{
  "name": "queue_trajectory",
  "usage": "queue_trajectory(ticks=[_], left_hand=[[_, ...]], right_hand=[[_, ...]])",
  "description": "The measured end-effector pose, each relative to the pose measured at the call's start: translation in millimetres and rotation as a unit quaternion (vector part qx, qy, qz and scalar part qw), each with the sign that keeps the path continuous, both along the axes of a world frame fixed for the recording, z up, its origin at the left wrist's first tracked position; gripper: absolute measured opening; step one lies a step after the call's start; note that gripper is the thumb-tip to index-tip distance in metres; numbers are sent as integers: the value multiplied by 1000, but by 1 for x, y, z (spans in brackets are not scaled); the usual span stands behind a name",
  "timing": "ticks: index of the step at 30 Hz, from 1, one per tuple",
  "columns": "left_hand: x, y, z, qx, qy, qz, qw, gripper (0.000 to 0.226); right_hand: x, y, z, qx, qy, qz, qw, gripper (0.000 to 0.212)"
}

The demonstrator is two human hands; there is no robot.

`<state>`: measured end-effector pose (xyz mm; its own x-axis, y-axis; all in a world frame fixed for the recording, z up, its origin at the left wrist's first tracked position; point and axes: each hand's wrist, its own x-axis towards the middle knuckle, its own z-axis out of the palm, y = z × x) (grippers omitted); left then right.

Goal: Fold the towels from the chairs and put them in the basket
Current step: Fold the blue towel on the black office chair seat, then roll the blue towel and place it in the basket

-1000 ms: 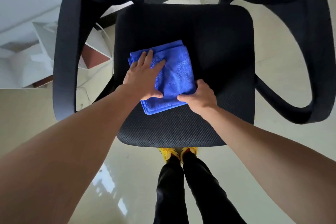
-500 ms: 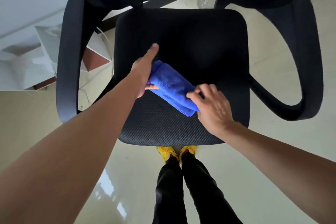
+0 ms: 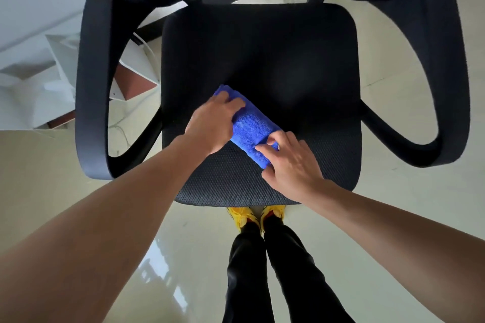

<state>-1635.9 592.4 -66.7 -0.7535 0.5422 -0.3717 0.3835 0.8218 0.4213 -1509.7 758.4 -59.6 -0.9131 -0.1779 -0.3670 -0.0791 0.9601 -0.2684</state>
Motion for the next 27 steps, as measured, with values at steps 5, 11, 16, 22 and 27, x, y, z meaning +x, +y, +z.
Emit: queue_trajectory(ticks=[5,11,16,22,27], left_hand=[[-3,-3,-12,31,-106,74,991,43],[-11,5,-17,-11,-112,69,991,49],[-17,8,-7,-48,-119,37,991,52],[-32,6,-5,-146,7,-108,983,92],[-28,6,4,-195,8,-193,962,89]], right_hand=[[5,1,-8,-91,18,-91,991,37],[-12,-8,-21,-16,-24,-85,996,44],[-14,-3,-16,-68,-17,-103,992,38],[-13,7,-15,-67,-19,-201,977,54],[2,-17,-15,-19,-42,-200,979,73]])
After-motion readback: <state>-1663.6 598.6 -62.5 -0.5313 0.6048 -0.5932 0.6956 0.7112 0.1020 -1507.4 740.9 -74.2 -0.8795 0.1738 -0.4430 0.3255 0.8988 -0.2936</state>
